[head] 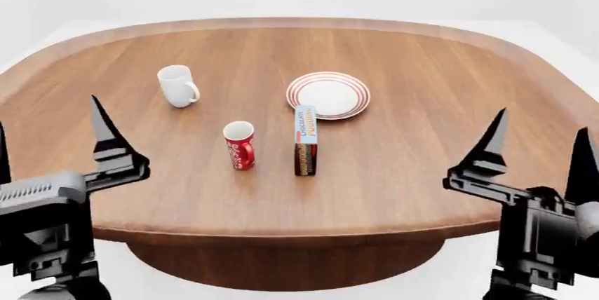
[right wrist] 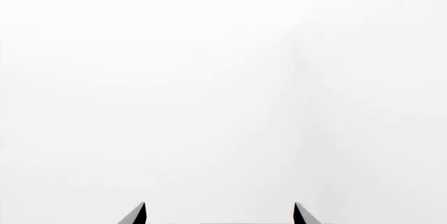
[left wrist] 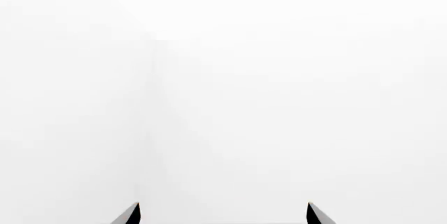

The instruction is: Pick up the white mug and put it on the plate, and put the chocolate pudding to the right of the plate.

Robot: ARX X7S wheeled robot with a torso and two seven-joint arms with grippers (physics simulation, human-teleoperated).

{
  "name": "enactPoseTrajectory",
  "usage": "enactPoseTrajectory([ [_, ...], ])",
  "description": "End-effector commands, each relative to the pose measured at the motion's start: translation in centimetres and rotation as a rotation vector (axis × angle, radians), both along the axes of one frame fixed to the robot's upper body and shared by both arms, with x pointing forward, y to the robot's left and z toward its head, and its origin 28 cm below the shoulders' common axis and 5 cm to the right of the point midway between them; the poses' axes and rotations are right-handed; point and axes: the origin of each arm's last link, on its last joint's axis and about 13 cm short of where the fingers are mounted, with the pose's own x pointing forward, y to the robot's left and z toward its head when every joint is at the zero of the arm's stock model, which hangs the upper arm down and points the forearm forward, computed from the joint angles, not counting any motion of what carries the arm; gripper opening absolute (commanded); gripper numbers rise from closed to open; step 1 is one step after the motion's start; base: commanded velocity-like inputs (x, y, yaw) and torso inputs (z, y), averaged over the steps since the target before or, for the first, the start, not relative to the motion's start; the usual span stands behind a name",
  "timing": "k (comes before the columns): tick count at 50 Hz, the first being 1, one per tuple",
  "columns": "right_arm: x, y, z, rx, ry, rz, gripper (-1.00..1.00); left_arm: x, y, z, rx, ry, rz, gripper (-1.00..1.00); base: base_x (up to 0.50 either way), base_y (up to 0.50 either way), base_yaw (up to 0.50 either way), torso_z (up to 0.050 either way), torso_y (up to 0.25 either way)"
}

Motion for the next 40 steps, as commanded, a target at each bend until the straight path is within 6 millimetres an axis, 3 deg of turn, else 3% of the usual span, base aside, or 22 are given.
enactPoseTrajectory([
  [1,-3.9,-3.1,8.0,0.016,-0.479,-0.204,1.00,-4.3,3.2,7.5,0.003,-0.369,0.223,1.00,0.00,0.00,0.00,0.000,0.000],
  [8,-5.6,-4.0,10.0,0.043,-0.623,-0.272,1.00,-6.1,4.6,8.6,-0.006,-0.468,0.354,1.00,0.00,0.00,0.00,0.000,0.000],
  [18,-5.7,-3.4,9.9,0.002,-0.637,-0.214,1.00,-6.4,4.6,9.0,-0.006,-0.483,0.356,1.00,0.03,0.00,0.00,0.000,0.000],
  [40,-5.5,-2.3,9.5,-0.083,-0.592,-0.140,1.00,-6.0,4.2,8.7,0.003,-0.458,0.327,1.00,0.49,0.00,0.00,0.000,0.000],
])
